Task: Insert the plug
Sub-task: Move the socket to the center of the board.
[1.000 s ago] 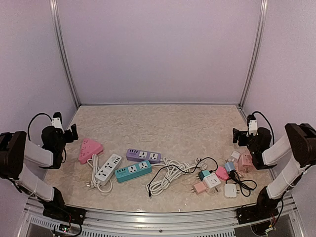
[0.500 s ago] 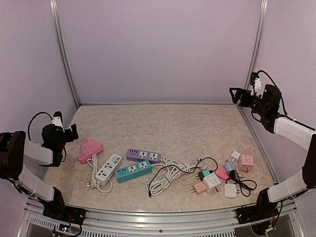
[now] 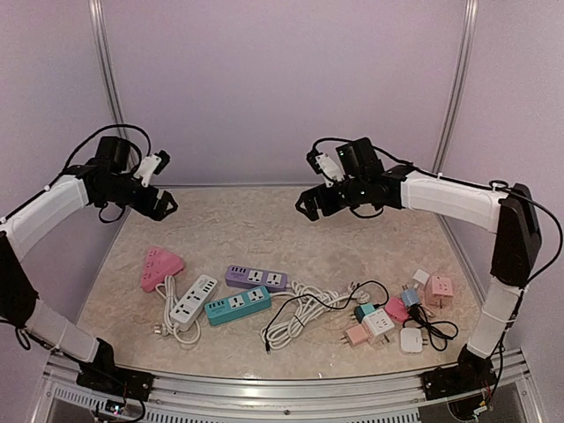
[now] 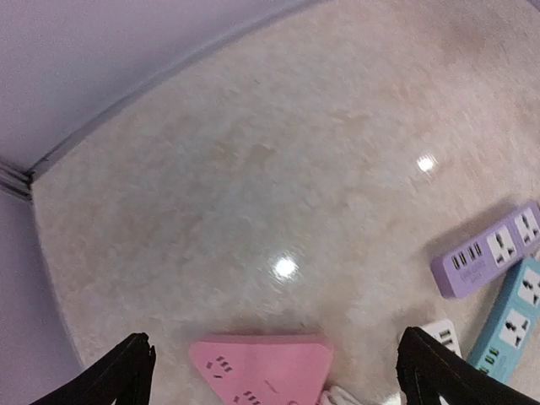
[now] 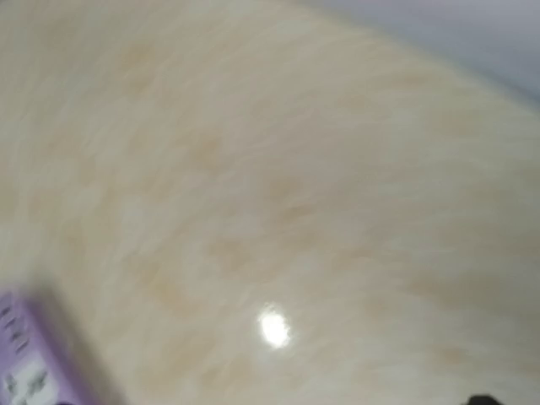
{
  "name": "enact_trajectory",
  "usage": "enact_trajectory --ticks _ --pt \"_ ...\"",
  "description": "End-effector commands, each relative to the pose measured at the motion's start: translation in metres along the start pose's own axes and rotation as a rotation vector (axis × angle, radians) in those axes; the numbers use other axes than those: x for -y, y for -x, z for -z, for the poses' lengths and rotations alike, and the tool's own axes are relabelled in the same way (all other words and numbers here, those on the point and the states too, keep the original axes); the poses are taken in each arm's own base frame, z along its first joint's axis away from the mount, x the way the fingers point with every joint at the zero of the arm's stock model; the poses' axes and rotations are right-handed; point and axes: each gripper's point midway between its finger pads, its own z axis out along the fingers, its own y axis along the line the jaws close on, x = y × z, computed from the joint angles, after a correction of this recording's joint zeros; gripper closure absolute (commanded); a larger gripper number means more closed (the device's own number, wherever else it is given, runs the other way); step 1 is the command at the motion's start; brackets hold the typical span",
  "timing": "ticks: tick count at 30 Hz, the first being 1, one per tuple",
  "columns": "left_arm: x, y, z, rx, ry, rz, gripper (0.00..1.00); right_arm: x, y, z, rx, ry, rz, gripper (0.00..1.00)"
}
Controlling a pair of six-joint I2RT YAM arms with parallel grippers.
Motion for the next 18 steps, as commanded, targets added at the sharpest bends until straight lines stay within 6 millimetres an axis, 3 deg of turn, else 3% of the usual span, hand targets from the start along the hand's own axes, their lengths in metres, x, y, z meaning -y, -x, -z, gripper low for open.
enact_trajectory --ticks 1,7,13,18 --pt "0.098 -0.121 0.013 -0.416 -0.291 -0.226 0.01 -0.058 -0.08 -0.047 -0.353 0.041 0.289 0.0" --pt "0.142 -0.138 0.012 -0.426 -0.393 -0.334 0.01 -0.12 -0.129 -0.084 -0.475 0.234 0.442 0.01" --pt "0.167 -0.157 0.001 -0.436 -0.445 -0.434 0.01 -0.123 -0.155 -0.105 -0.521 0.276 0.476 0.03" --pt "0.166 -0.171 -0.006 -0.463 -0.441 -0.455 0.01 -0.123 -0.181 -0.111 -0.589 0.306 0.494 0.09"
